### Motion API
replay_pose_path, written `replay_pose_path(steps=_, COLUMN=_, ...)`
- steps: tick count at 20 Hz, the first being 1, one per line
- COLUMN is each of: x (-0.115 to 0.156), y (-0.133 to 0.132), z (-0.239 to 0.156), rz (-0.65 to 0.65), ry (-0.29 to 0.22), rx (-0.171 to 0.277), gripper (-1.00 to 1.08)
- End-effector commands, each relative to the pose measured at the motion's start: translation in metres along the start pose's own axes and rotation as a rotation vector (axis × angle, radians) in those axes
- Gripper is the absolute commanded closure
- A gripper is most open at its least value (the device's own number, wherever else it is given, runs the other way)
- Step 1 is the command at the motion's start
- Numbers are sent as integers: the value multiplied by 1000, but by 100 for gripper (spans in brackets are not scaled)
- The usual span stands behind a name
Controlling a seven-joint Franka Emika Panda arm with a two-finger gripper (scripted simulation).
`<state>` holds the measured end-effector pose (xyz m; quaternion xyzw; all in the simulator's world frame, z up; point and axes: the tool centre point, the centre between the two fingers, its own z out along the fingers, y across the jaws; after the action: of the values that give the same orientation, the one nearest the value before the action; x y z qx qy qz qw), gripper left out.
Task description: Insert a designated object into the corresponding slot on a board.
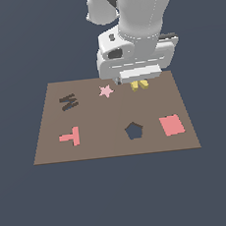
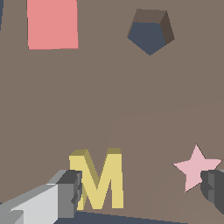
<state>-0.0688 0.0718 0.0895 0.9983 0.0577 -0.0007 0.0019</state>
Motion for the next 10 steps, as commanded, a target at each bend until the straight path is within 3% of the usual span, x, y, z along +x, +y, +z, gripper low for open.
replay_pose_path(steps=1, x=-10, y=-13, z=13, rz=-17, ry=1, rx=2, gripper=-92)
replay_pose_path(steps=10, x=-27, y=-35, z=38, rz=-47, ry=2, rx=4, gripper=-92)
